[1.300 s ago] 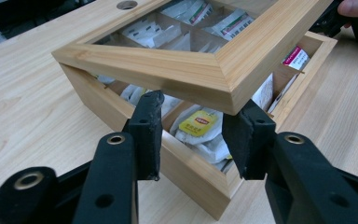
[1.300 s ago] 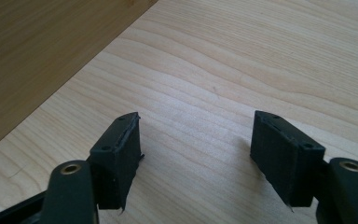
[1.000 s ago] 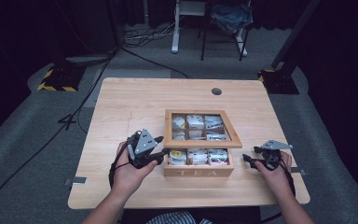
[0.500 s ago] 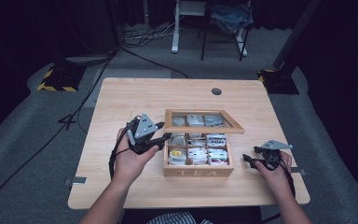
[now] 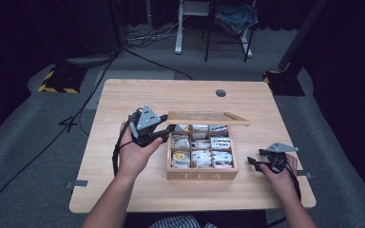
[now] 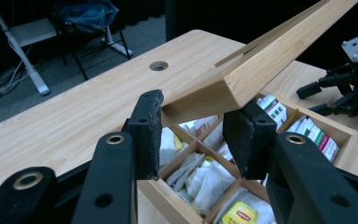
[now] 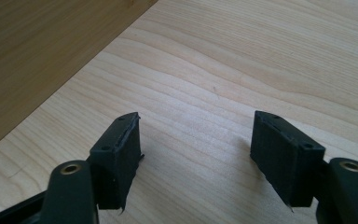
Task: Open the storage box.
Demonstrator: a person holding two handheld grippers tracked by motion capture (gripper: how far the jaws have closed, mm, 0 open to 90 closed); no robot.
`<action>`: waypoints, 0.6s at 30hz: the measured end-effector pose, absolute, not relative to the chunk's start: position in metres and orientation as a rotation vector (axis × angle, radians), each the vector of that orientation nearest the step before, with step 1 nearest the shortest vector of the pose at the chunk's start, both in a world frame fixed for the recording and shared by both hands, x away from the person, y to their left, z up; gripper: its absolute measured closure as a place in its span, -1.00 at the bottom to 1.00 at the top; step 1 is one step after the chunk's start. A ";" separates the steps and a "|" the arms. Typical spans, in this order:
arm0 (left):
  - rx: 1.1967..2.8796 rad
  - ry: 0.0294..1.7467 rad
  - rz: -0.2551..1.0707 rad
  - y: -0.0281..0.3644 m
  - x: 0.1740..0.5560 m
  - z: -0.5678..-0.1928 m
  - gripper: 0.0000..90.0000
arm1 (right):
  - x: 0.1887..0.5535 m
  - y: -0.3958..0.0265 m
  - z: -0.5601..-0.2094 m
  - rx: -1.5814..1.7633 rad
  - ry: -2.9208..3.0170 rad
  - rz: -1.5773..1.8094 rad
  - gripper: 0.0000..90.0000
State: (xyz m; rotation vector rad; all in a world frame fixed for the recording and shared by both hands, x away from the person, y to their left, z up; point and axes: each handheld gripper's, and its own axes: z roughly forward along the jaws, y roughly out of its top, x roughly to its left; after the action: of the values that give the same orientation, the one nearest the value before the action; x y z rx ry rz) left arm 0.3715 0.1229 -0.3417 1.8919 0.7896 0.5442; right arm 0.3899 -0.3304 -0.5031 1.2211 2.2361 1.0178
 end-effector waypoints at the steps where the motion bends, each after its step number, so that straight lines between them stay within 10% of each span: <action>1: 1.889 0.791 0.544 0.123 0.374 -0.339 0.30 | 0.390 -0.330 -0.503 1.221 2.236 1.018 -0.25; 18: 1.935 0.793 0.561 0.120 0.391 -0.321 0.32 | 0.389 -0.328 -0.503 1.244 2.216 1.003 -0.26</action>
State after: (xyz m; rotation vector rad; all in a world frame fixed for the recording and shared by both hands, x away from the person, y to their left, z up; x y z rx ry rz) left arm 0.3912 0.1201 -0.3205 1.9355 0.7931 0.5606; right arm 0.3891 -0.3279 -0.5030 1.2439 2.2156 1.0031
